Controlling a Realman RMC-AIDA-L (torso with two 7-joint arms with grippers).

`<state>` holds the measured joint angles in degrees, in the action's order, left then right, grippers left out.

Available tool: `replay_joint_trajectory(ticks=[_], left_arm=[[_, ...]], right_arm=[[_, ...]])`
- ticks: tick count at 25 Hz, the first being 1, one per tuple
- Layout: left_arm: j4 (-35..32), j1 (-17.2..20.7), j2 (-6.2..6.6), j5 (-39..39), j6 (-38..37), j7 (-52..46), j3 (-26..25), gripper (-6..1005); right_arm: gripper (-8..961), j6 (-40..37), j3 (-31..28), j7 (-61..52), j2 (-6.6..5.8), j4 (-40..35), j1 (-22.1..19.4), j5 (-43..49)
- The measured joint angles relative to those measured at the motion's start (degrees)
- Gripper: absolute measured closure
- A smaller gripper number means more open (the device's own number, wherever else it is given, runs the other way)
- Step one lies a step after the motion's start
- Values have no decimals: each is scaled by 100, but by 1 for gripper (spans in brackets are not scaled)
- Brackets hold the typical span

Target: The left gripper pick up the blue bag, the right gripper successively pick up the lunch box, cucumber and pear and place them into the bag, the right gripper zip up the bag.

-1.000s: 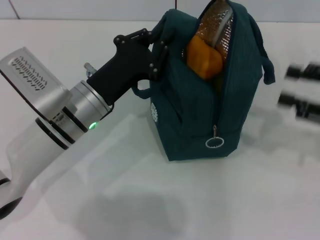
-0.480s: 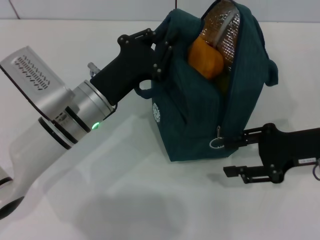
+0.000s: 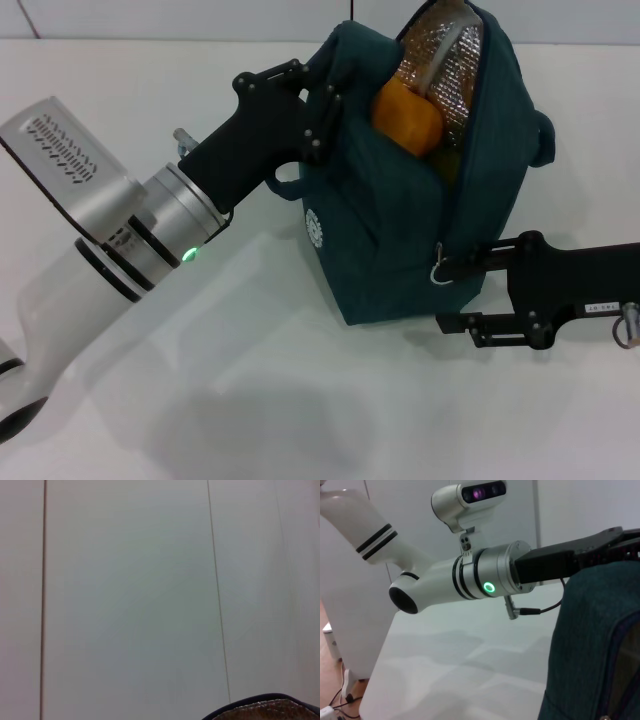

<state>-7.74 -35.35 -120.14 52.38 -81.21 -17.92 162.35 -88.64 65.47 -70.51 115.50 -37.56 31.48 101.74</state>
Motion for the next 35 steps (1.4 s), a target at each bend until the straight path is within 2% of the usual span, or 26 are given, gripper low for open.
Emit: replay_joint_trajectory(ticks=[10,12,18,25,33,35], left_arm=[[0,2,0,1,0,0,15,845],[0,2,0,1,0,0,8,844],[0,2,0,1,0,0,9,844],[0,1,-4,1,0,0,10,844],[1,-12,-9,1,0,0,13,843],[1,-17,-9,1,0,0,17,843]], right_arm=[[381,-325,-149,129,-26,-177,-226,-82],[381,-534,-170,140,-68,-269,-302,-94],[382,-450,-376,129,-78,-310,-369,-94],[383,-160,-421,148,-21,-231,-301,-94],[385,164,-194,68,-3,53,-50,-37],[385,254,41,53,4,57,-23,-34]])
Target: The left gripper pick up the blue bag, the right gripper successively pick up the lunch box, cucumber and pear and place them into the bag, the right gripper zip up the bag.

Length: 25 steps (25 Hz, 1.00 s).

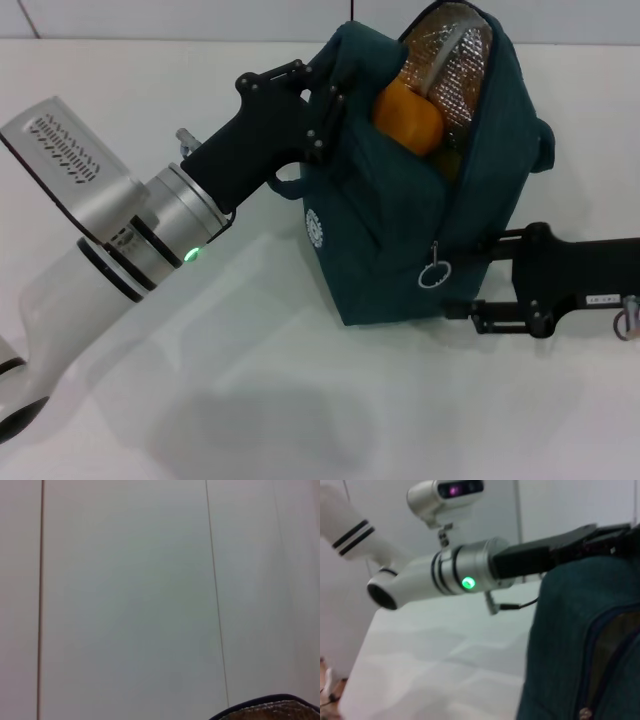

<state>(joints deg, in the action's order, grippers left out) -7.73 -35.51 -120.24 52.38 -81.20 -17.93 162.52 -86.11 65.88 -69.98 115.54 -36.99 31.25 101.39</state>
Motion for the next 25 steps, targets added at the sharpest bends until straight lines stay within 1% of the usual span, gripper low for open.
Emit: replay_joint_trajectory(ticks=[1,4,8,25], left_arm=[[0,0,0,0,0,0,0,843],[0,0,0,0,0,0,3,843],[-8,-2,0,-1,-1,0,10,842],[-18,-25,0,-46,-10,0,7,841]], right_arm=[[385,0,0,0,0,0,0,0],[386,70,258,-67,2,0,55,3],[386,241,387,-150,3,0,80,11],[389,483,419,-124,53,59,90,-137]])
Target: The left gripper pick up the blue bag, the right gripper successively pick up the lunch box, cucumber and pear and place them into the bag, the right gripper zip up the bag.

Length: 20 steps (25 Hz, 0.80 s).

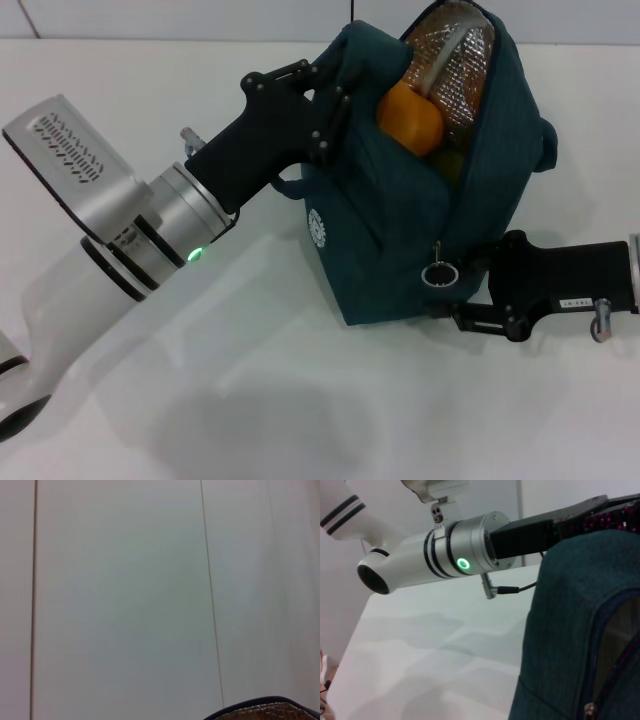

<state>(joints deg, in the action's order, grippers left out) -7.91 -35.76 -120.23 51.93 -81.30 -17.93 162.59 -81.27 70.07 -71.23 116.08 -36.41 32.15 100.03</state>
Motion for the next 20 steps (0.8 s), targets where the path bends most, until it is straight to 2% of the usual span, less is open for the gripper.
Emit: replay_joint_trajectory(ticks=[1,4,10,14,20], left_arm=[[0,2,0,-2,0,0,0,841],[-13,23,-6,-8,0,0,0,841],[-78,88,-8,-7,0,0,0,840],[-159,152,4,-7,0,-31,-15,840],[-240,246,49,-17,-412,-577,10,607]], right_arm=[[389,38,10,24,6,1,-1,-23],[609,159,143,218,16,8,-31,-181],[838,195,485,663,14,11,-80,-411],[915,195,490,771,13,10,-80,-487],[934,148,494,997,11,19,-66,-659]])
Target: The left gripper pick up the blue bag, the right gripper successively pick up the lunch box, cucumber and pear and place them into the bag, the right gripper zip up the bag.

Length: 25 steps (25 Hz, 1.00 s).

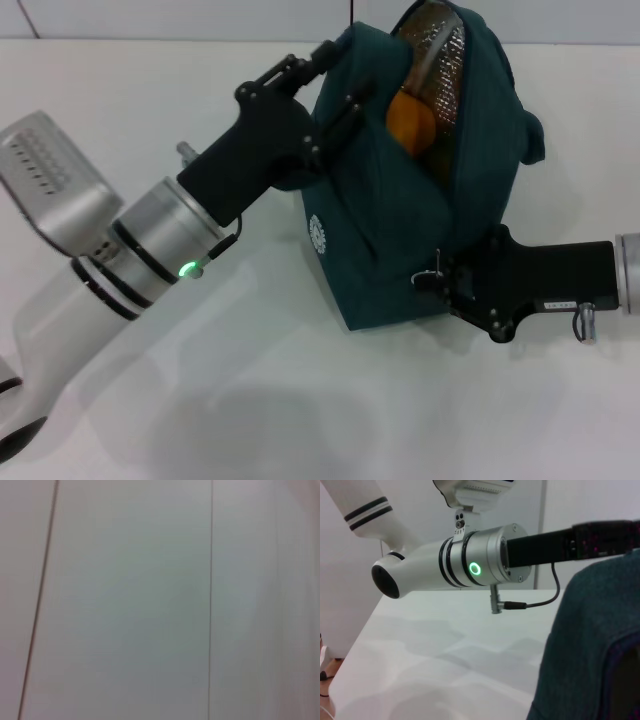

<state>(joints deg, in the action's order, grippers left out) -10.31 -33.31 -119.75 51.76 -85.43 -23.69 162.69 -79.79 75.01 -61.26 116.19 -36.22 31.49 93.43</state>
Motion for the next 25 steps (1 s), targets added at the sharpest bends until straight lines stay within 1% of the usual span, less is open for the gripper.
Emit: replay_joint_trajectory(ticks=[4,7,9,10,13,16,18,23,24,25], left_arm=[[236,85,24,-6,-320,-620,-25,415],[421,178,24,-4,-557,-1010,-39,403],[518,362,25,13,-712,-1147,-46,396],[534,398,25,21,-738,-1156,-49,392],[596,665,19,27,-858,-1164,-38,380],[612,889,15,0,-966,-1066,-14,385],[617,1159,-4,-22,-988,-834,-15,388],[656,1276,-5,-199,-905,-766,-6,391],[730,1282,-13,-454,-736,-746,-4,392],[735,1274,-15,-519,-671,-736,-4,393]], right_arm=[[933,-6,11,139,0,-32,37,-177],[933,-4,58,355,0,-57,54,-446],[934,26,106,439,-1,-70,139,-574],[934,39,125,471,-1,-61,197,-630],[934,125,147,619,-4,-16,341,-828],[934,402,274,865,1,-7,420,-1186],[934,560,383,942,1,-3,481,-1360],[934,926,679,985,1,-3,752,-1526],[934,972,707,996,0,-3,774,-1549],[934,1045,769,1022,0,-3,804,-1587]])
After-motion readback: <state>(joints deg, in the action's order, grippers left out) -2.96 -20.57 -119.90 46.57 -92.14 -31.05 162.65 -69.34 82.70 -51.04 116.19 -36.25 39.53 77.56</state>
